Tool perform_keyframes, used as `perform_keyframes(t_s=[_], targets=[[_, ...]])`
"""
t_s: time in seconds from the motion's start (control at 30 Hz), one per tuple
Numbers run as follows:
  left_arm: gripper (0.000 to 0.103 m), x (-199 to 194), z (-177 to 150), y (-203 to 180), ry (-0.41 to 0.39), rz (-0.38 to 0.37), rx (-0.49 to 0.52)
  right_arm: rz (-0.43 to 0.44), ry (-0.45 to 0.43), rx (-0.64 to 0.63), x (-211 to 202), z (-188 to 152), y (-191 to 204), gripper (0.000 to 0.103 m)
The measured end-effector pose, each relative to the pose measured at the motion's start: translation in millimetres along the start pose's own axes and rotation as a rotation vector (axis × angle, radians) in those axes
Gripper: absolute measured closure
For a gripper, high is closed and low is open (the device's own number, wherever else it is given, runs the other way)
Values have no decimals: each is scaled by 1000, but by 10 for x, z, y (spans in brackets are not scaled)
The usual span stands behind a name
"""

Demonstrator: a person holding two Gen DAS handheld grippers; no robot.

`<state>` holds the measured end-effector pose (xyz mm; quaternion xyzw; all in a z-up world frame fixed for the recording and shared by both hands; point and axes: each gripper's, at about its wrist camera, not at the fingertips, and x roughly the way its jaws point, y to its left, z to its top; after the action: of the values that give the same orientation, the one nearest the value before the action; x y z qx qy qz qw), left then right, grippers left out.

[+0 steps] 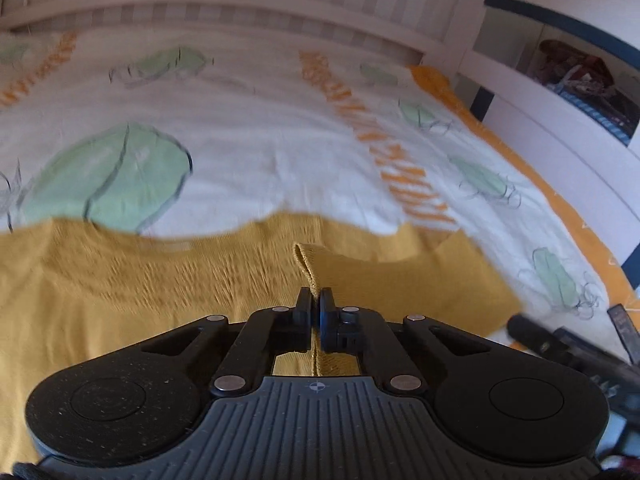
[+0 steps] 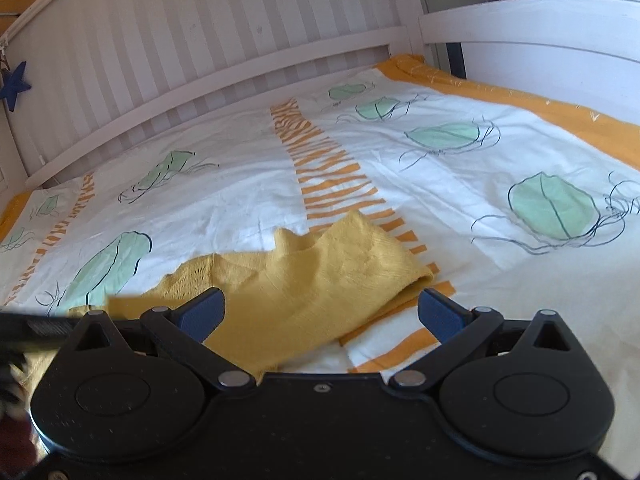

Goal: Fold small clothes

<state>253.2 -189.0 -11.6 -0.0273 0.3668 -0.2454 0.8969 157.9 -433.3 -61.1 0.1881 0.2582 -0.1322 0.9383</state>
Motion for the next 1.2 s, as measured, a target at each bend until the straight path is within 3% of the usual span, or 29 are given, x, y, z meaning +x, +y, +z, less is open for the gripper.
perform_keyframes(t_s=[0.17, 0.33, 0.73, 1.0, 1.2], targets=[[100, -402, 288, 231, -68, 21, -4, 8, 23, -10, 34, -30, 23, 1], [100, -629, 398, 536, -100, 123, 35, 21, 47, -14, 66, -60, 58, 1], [100, -560, 138, 1397, -19, 347, -37, 45, 106, -84, 173, -193, 228, 1], [100, -401, -60, 1744, 74, 369, -79, 54, 145, -129, 230, -282, 325, 1], [99, -245, -163, 1830, 105, 405, -46, 59, 162, -156, 258, -327, 380, 1]])
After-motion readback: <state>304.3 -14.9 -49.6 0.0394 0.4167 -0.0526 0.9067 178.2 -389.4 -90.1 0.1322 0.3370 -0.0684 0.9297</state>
